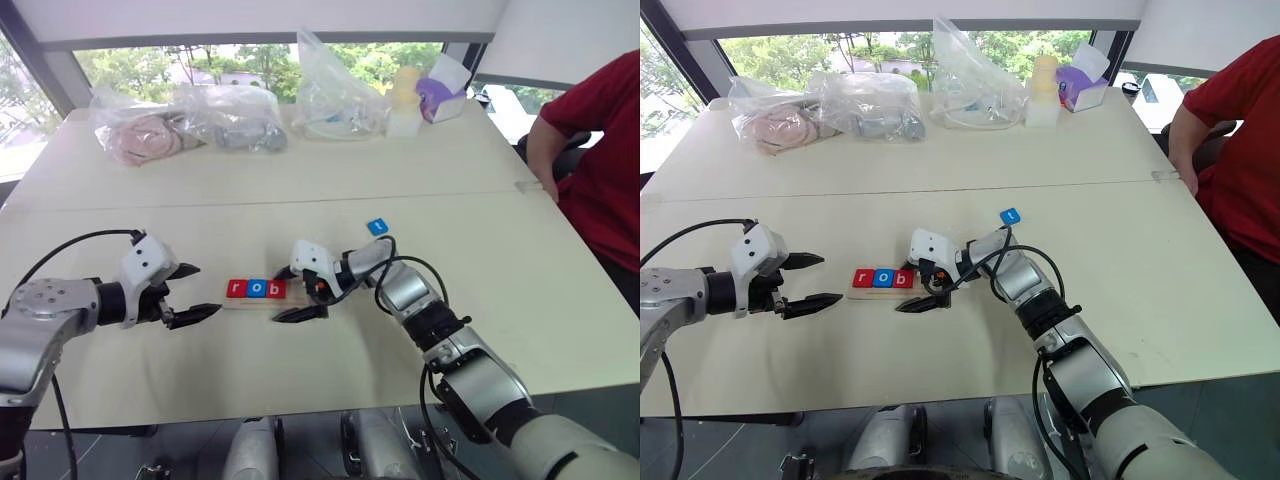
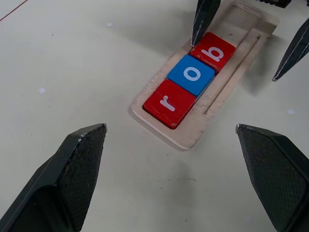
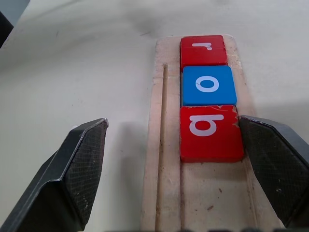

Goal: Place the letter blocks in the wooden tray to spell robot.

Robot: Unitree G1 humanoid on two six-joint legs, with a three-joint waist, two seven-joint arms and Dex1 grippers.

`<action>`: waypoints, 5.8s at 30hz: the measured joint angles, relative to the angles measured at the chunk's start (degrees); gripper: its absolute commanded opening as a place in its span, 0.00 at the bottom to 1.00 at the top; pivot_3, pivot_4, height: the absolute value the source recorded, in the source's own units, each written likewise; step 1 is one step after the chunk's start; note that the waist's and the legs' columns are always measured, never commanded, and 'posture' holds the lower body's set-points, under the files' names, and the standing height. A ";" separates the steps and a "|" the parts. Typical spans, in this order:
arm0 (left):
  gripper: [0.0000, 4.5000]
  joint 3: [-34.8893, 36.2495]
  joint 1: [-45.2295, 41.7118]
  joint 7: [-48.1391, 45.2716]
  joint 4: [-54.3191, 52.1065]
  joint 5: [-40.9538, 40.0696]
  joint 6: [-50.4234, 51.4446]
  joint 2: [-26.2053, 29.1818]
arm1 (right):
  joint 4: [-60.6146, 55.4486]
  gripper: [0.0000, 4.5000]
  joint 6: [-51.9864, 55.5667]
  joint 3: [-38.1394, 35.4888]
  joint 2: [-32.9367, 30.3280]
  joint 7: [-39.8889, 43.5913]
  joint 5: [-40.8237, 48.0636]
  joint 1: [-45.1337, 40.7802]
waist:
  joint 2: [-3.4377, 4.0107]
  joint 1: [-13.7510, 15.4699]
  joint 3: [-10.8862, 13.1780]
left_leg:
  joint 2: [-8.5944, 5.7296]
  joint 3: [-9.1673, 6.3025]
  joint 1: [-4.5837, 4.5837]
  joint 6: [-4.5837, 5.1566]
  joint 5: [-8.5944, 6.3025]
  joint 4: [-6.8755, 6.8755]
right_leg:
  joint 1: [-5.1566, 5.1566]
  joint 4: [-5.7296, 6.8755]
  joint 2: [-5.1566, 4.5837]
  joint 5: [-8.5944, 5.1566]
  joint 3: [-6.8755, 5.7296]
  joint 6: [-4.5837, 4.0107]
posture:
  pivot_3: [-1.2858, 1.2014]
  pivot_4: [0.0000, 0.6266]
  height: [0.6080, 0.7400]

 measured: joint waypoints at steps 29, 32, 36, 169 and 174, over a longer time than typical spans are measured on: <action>1.00 -8.36 -12.37 2.62 -7.27 -8.40 6.98 -7.57 | -54.40 0.99 50.58 -24.91 3.85 -54.30 4.99 27.19 | -0.03 -0.25 -0.05 | -0.04 -0.14 0.04 -0.05 0.03 -0.03 | 0.05 -0.03 0.07 -0.07 0.04 -0.13 | 0.52 0.24 0.98; 1.00 -9.01 -12.28 2.49 -6.41 -7.34 6.03 -7.57 | -54.06 0.99 50.95 -24.06 4.14 -55.36 5.57 27.03 | -0.03 -0.16 -0.05 | -0.04 -0.13 0.03 -0.05 0.03 -0.03 | 0.05 -0.05 0.07 -0.08 0.04 -0.13 | 0.52 0.24 0.98; 1.00 -9.16 -11.46 2.57 -6.16 -6.88 5.69 -7.56 | -52.12 0.99 51.10 -22.18 4.55 -56.43 5.87 26.80 | -0.03 -0.10 -0.05 | -0.04 -0.13 0.02 -0.05 0.03 -0.04 | 0.05 -0.06 0.07 -0.08 0.04 -0.14 | 0.52 0.24 0.98; 1.00 -4.28 -2.84 -1.29 -7.18 -7.45 5.09 -0.28 | -15.31 0.26 9.75 2.35 -7.59 -10.41 1.59 4.86 | -0.04 0.10 0.12 | -0.04 -0.11 0.06 -0.02 0.01 0.06 | 0.17 -0.07 0.04 -0.11 0.02 -0.06 | 0.52 0.24 0.98; 1.00 -4.28 -2.84 -1.20 -7.18 -7.44 5.08 -0.28 | -14.09 0.69 8.45 2.50 -7.50 -10.63 1.13 4.42 | -0.04 0.08 0.12 | -0.04 -0.11 0.06 -0.02 0.01 0.06 | 0.16 -0.07 0.04 -0.10 0.02 -0.05 | 0.52 0.24 0.98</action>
